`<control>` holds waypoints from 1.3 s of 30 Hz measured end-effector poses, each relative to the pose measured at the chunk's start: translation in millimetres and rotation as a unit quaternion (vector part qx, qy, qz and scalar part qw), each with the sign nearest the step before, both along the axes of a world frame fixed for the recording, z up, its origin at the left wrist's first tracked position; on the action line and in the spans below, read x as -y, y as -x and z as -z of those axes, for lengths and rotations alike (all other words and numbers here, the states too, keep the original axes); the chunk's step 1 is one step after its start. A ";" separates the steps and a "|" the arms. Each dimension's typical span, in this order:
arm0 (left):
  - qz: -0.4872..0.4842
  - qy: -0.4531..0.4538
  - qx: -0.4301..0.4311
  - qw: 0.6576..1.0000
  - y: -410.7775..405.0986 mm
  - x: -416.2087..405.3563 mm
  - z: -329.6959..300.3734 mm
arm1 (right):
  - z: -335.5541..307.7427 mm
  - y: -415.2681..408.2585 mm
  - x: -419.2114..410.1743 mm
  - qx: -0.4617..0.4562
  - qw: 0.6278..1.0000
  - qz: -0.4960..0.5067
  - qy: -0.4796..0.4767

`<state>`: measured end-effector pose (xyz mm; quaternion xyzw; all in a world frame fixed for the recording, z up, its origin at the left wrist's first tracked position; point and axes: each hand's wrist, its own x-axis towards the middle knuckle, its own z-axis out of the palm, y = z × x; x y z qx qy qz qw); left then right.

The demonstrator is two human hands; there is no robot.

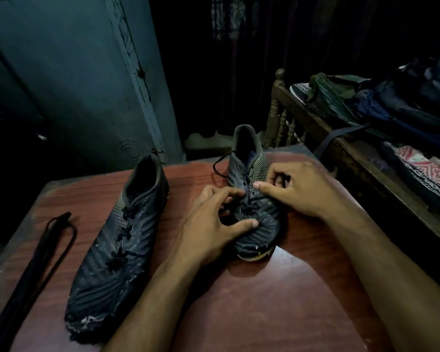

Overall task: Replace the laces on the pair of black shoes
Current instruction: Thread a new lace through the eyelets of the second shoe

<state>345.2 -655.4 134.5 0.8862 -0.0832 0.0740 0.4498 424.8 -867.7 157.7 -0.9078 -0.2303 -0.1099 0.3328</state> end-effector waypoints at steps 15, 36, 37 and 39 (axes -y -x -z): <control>0.019 0.020 0.011 1.000 0.5 11.5 7.3 | 15.9 -17.6 8.9 0.064 0.996 -0.059 -0.023; -0.035 -0.040 0.023 0.998 4.5 17.3 4.5 | -35.0 13.9 15.9 0.103 0.985 0.093 -0.105; -0.035 -0.039 0.025 0.998 4.2 17.5 4.4 | -37.6 15.0 16.3 0.124 0.977 0.112 -0.129; -0.034 -0.037 0.026 0.998 3.7 17.1 5.1 | -43.5 18.2 15.5 0.124 0.961 0.107 -0.221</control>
